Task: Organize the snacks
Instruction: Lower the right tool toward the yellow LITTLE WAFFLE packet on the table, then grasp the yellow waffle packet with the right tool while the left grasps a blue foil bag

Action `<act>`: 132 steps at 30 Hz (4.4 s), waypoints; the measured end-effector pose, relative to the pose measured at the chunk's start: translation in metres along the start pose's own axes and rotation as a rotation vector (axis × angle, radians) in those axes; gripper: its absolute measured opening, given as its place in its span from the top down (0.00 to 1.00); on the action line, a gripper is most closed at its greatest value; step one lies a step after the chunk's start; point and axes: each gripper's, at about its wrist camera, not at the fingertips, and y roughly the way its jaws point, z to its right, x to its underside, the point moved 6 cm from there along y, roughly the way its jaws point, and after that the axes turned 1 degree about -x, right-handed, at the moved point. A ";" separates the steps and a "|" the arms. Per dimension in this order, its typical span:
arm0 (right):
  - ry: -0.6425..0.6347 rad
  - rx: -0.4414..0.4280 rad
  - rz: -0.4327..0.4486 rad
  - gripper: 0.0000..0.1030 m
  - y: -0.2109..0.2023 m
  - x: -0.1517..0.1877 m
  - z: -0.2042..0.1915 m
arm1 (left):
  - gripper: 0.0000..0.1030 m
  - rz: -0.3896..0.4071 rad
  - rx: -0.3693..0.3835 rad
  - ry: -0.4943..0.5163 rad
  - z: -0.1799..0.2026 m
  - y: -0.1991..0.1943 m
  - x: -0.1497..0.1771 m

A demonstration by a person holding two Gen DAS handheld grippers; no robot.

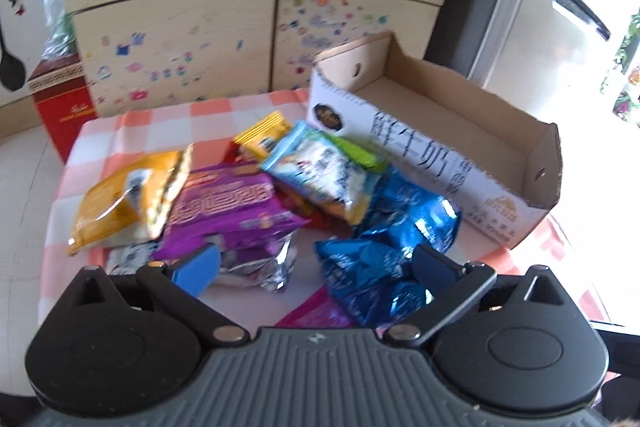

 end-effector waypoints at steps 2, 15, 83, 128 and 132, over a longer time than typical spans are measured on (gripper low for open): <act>0.017 -0.003 -0.004 0.00 0.004 -0.001 0.001 | 0.01 0.007 0.015 0.000 0.003 0.002 -0.002; -0.085 -0.001 0.029 0.24 0.025 -0.002 -0.013 | 0.01 -0.070 -0.167 0.006 -0.036 0.009 0.016; -0.310 -0.182 -0.036 0.39 0.018 0.033 -0.060 | 0.24 -0.151 -0.012 0.064 -0.027 0.016 0.040; -0.403 -0.195 0.022 0.64 0.003 0.040 -0.076 | 0.58 -0.009 0.001 0.051 -0.037 -0.024 0.025; -0.410 -0.208 0.042 0.68 -0.003 0.039 -0.077 | 0.58 0.005 0.011 0.045 -0.036 -0.028 0.022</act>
